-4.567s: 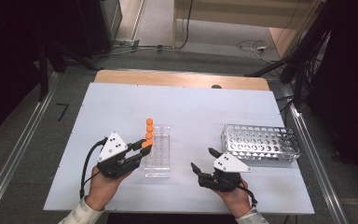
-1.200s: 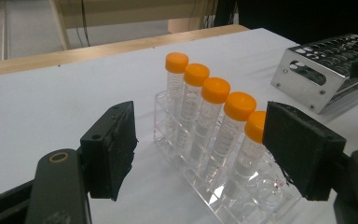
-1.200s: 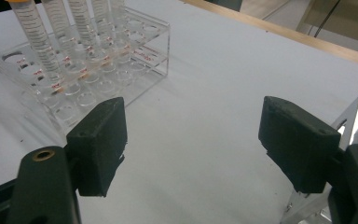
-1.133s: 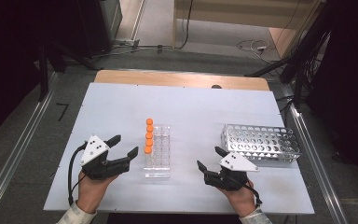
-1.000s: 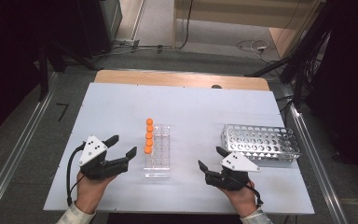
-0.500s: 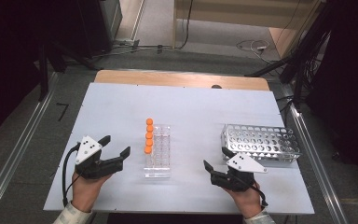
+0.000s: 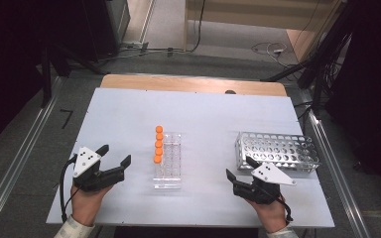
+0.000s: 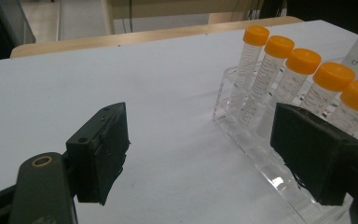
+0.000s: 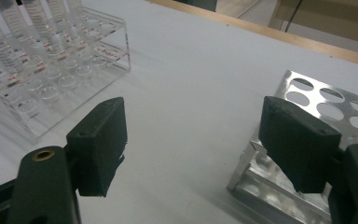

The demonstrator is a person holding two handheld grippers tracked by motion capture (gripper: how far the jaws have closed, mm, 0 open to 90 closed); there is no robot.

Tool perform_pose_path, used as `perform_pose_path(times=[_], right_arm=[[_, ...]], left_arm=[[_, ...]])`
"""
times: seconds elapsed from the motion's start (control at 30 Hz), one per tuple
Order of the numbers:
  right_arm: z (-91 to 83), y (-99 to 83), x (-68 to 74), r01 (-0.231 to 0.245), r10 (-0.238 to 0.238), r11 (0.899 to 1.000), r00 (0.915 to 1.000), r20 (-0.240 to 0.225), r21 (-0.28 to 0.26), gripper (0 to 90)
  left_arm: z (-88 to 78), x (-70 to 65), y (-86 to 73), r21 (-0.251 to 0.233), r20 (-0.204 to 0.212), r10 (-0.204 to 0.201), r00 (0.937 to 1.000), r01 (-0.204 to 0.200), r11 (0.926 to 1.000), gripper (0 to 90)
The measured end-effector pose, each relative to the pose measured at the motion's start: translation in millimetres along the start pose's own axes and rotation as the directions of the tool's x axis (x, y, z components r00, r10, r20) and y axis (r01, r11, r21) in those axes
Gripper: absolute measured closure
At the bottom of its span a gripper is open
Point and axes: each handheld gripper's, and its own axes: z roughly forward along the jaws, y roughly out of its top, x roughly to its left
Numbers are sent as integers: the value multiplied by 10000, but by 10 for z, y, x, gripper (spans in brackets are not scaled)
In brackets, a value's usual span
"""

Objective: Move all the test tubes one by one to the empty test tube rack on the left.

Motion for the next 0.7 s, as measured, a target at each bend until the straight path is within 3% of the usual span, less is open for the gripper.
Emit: perform_pose_path(times=[0.7], right_arm=[[-204, -130, -298, -566, 566, 9984, 9950, 828, -20, 220]], left_arm=[[-59, 77, -98, 176, -191, -119, 9997, 123, 9998, 198]])
